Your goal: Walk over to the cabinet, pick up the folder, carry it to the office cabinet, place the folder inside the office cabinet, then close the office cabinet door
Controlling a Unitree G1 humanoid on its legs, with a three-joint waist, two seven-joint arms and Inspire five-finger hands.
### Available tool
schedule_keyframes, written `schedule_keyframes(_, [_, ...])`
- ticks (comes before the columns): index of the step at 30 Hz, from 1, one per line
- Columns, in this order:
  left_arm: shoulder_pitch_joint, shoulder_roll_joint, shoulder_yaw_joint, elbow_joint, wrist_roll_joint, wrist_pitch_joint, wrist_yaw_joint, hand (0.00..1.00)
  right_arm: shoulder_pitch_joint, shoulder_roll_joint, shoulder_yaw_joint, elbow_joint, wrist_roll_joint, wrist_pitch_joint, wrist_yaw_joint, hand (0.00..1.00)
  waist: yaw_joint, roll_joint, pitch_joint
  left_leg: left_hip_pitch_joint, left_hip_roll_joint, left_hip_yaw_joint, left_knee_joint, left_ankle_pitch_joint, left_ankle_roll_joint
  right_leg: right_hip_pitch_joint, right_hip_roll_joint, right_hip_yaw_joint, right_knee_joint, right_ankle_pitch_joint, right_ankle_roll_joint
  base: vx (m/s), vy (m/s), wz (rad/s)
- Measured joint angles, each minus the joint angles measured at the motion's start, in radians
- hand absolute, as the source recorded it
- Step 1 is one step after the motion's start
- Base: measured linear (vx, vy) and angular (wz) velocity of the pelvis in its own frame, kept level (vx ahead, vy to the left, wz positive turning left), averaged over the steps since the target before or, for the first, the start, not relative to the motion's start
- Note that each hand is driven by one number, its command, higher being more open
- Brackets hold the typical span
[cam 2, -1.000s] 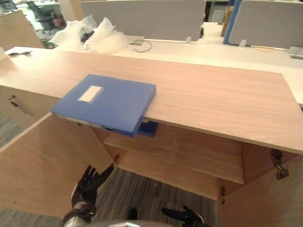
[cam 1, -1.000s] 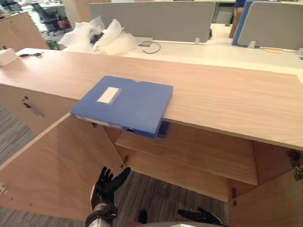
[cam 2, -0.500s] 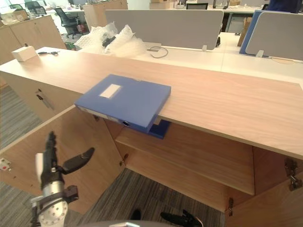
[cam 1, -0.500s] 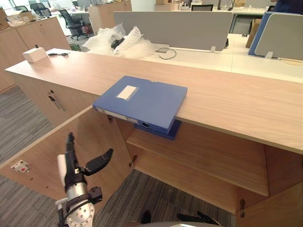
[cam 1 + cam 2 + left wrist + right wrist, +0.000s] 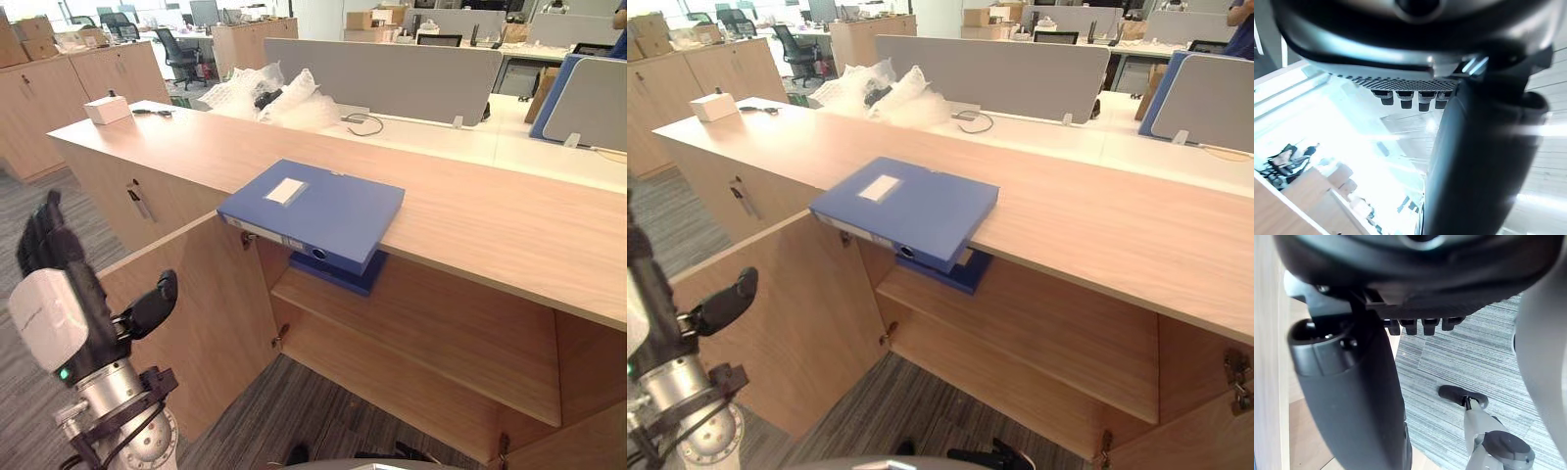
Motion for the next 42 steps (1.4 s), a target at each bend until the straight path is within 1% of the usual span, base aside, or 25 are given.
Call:
schedule_keyframes(1, [0.0,0.01,-0.007,0.0,0.013,-0.002,0.001,1.0,0.001,0.0,0.0,0.001,0.0,-0.002,0.0,1.0,0.0,0.001,-0.002,0.0,0.001,-0.001,0.0,0.001,-0.001,0.0,0.002,0.0,0.0,0.0,-0.001,-0.01,-0.032,0.05])
schedule_keyframes(4, [-0.006,0.077,-0.059,0.001,0.033,-0.007,0.002,1.0,-0.003,-0.005,0.009,0.015,0.002,-0.014,-0.001,1.0,0.002,0.002,-0.003,-0.004,0.006,-0.004,-0.002,0.003,-0.005,-0.001,0.011,0.001,-0.007,-0.002,-0.004,0.0,-0.044,0.01])
schedule_keyframes(6, [-0.023,0.143,-0.095,0.006,0.042,-0.022,0.001,1.0,-0.011,-0.01,0.021,0.035,0.002,-0.018,-0.002,1.0,0.003,0.002,-0.003,-0.005,0.009,-0.004,0.001,0.006,-0.01,-0.001,0.016,0.005,-0.012,-0.002,-0.005,0.02,-0.038,-0.01])
schedule_keyframes(7, [-0.032,0.16,-0.102,0.01,0.046,-0.028,0.001,1.0,-0.012,-0.012,0.031,0.037,0.003,-0.018,-0.004,1.0,0.004,0.002,-0.003,-0.005,0.009,-0.004,0.001,0.007,-0.01,-0.001,0.017,0.005,-0.012,-0.002,-0.005,0.03,-0.044,-0.02])
schedule_keyframes(9, [-0.07,0.219,-0.114,0.022,0.047,-0.057,0.001,1.0,-0.017,-0.017,0.041,0.043,0.004,-0.019,-0.004,1.0,0.003,0.004,-0.005,-0.005,0.011,-0.003,0.002,0.011,-0.006,-0.001,0.02,0.009,-0.011,-0.002,-0.005,0.04,-0.046,-0.02])
schedule_keyframes(11, [-0.087,0.247,-0.116,0.029,0.054,-0.074,0.001,1.0,-0.021,-0.019,0.045,0.049,0.004,-0.02,-0.004,1.0,0.0,0.003,-0.01,-0.005,0.012,-0.002,0.002,0.011,-0.006,-0.002,0.02,0.012,-0.011,-0.002,-0.005,0.04,-0.038,-0.02])
schedule_keyframes(13, [-0.101,0.27,-0.135,0.044,0.056,-0.078,0.001,1.0,-0.025,-0.023,0.045,0.062,0.005,-0.024,-0.005,1.0,0.0,0.005,-0.014,-0.005,0.014,-0.001,0.002,0.011,-0.006,-0.003,0.02,0.015,-0.01,-0.002,-0.006,0.05,-0.041,-0.03])
schedule_keyframes(15, [-0.104,0.288,-0.148,0.064,0.056,-0.092,-0.011,1.0,-0.025,-0.029,0.045,0.07,0.006,-0.026,-0.006,1.0,0.0,0.011,-0.018,-0.005,0.02,0.003,0.002,0.011,-0.006,-0.006,0.021,0.026,-0.007,-0.001,-0.006,0.04,-0.041,-0.06])
schedule_keyframes(19, [-0.104,0.318,-0.158,0.071,0.065,-0.099,-0.023,1.0,-0.026,-0.034,0.045,0.079,0.008,-0.029,-0.007,1.0,0.0,0.018,-0.023,-0.004,0.028,0.011,0.002,0.01,-0.007,-0.011,0.025,0.036,-0.004,0.0,-0.009,0.02,-0.025,-0.08])
schedule_keyframes(20, [-0.104,0.33,-0.168,0.072,0.065,-0.1,-0.025,1.0,-0.026,-0.037,0.045,0.079,0.009,-0.029,-0.007,1.0,0.001,0.019,-0.025,-0.004,0.033,0.018,0.001,0.01,-0.008,-0.015,0.027,0.041,-0.001,0.001,-0.01,0.01,-0.021,-0.16])
schedule_keyframes(21, [-0.108,0.349,-0.185,0.083,0.065,-0.115,-0.027,1.0,-0.025,-0.041,0.045,0.081,0.008,-0.03,-0.007,1.0,0.004,0.024,-0.029,-0.002,0.037,0.024,0.001,0.01,-0.009,-0.017,0.028,0.049,0.0,0.002,-0.012,0.0,-0.011,-0.13])
schedule_keyframes(26, [-0.123,0.383,-0.232,0.105,0.065,-0.132,-0.04,1.0,-0.024,-0.047,0.045,0.081,0.005,-0.034,-0.007,1.0,-0.001,0.036,-0.042,0.0,0.04,0.027,-0.003,0.005,-0.015,-0.017,0.029,0.056,-0.001,0.001,-0.013,-0.01,-0.002,-0.05])
schedule_keyframes(29, [-0.138,0.405,-0.254,0.115,0.064,-0.148,-0.044,1.0,-0.022,-0.047,0.045,0.084,0.005,-0.035,-0.009,1.0,-0.001,0.033,-0.045,0.001,0.042,0.03,-0.003,0.003,-0.019,-0.017,0.03,0.059,-0.001,0.002,-0.014,0.0,0.002,-0.01])
schedule_keyframes(30, [-0.154,0.406,-0.265,0.134,0.064,-0.156,-0.048,1.0,-0.024,-0.047,0.046,0.09,0.005,-0.035,-0.009,1.0,-0.001,0.032,-0.048,0.001,0.042,0.03,-0.003,0.007,-0.014,-0.018,0.03,0.06,-0.001,0.002,-0.014,0.0,0.0,0.0])
schedule_keyframes(35, [-0.177,0.412,-0.284,0.19,0.063,-0.157,-0.063,1.0,-0.025,-0.041,0.046,0.1,0.004,-0.037,-0.01,1.0,-0.004,0.022,-0.061,0.002,0.045,0.042,0.001,0.008,-0.013,-0.022,0.03,0.07,-0.001,0.003,-0.015,0.02,-0.003,-0.06])
schedule_keyframes(38, [-0.199,0.413,-0.305,0.224,0.062,-0.153,-0.066,1.0,-0.025,-0.04,0.046,0.101,0.003,-0.037,-0.012,1.0,-0.004,0.022,-0.061,0.003,0.046,0.05,0.0,0.008,-0.013,-0.025,0.03,0.079,-0.001,0.004,-0.017,0.01,0.001,-0.08])
schedule_keyframes(42, [-0.252,0.451,-0.331,0.284,0.061,-0.151,-0.069,1.0,-0.026,-0.04,0.046,0.1,0.002,-0.037,-0.012,1.0,-0.007,0.021,-0.062,0.003,0.052,0.057,-0.002,0.008,-0.013,-0.03,0.031,0.088,0.001,0.005,-0.018,0.0,-0.001,-0.07])
